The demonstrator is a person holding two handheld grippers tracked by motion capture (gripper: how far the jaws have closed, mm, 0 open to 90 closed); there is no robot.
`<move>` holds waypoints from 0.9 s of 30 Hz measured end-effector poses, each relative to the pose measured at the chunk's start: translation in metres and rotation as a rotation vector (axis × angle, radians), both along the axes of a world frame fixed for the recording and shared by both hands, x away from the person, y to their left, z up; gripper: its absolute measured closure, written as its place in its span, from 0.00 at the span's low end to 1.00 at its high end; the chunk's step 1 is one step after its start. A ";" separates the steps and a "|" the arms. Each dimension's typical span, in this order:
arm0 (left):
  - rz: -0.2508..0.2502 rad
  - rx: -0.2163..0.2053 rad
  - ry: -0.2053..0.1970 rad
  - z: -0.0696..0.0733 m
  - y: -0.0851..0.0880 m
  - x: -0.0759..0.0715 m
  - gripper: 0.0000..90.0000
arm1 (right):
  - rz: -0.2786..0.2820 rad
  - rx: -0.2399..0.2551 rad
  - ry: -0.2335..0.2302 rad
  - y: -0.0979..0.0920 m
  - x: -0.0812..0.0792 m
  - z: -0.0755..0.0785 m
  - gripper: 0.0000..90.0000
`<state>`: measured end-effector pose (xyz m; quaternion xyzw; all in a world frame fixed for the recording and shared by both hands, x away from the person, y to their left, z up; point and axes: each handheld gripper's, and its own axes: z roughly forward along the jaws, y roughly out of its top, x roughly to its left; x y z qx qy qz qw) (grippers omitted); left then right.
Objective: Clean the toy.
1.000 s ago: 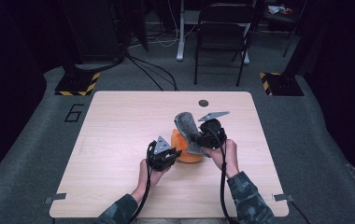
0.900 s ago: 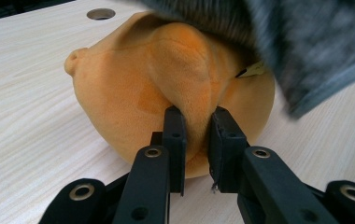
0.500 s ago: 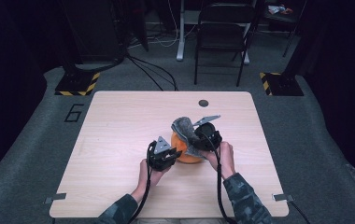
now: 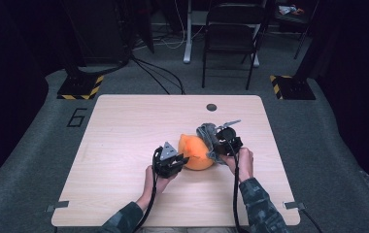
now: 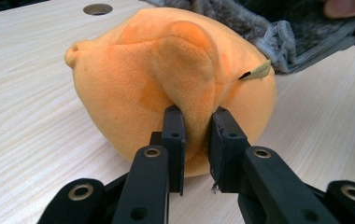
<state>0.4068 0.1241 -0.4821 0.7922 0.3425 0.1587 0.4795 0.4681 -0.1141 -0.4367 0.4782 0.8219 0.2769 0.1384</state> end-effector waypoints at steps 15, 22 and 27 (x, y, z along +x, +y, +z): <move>0.011 -0.012 0.001 0.000 0.003 0.002 0.86 | -0.090 0.006 0.047 -0.029 0.011 -0.012 0.87; 0.006 -0.010 0.001 0.000 0.004 0.003 0.86 | 0.049 0.100 -0.056 0.001 -0.012 0.036 0.87; 0.015 -0.018 0.013 0.000 0.006 0.002 0.68 | 0.078 0.023 -0.036 0.022 -0.009 0.013 0.88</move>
